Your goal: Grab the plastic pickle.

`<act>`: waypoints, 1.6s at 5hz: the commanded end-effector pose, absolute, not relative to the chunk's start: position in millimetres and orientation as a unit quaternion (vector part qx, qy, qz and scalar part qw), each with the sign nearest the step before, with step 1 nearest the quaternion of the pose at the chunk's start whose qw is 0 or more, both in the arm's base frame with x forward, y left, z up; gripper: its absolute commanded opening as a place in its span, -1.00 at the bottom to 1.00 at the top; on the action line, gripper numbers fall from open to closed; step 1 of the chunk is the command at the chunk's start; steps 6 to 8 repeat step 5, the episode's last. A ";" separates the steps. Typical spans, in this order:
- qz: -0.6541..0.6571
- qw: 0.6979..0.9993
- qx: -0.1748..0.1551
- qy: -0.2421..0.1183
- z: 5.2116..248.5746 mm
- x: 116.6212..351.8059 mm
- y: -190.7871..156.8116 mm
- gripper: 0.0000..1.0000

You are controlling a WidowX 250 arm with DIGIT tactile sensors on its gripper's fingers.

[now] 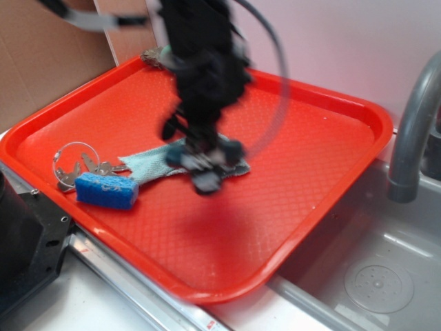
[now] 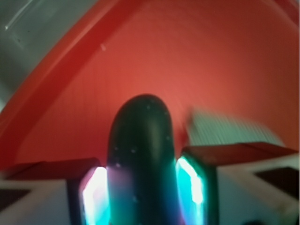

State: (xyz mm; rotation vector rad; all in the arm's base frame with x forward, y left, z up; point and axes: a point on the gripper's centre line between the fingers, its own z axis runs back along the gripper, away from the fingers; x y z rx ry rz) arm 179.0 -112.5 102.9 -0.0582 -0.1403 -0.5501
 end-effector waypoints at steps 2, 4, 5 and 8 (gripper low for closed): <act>0.015 0.996 -0.050 -0.070 188.0 176.6 -59.7 -1.00; 0.031 0.995 -0.034 -0.091 213.8 211.8 -39.1 -1.00; 0.020 0.995 -0.025 -0.095 220.7 213.6 -46.2 -1.00; 0.020 0.995 -0.025 -0.095 220.7 213.6 -46.2 -1.00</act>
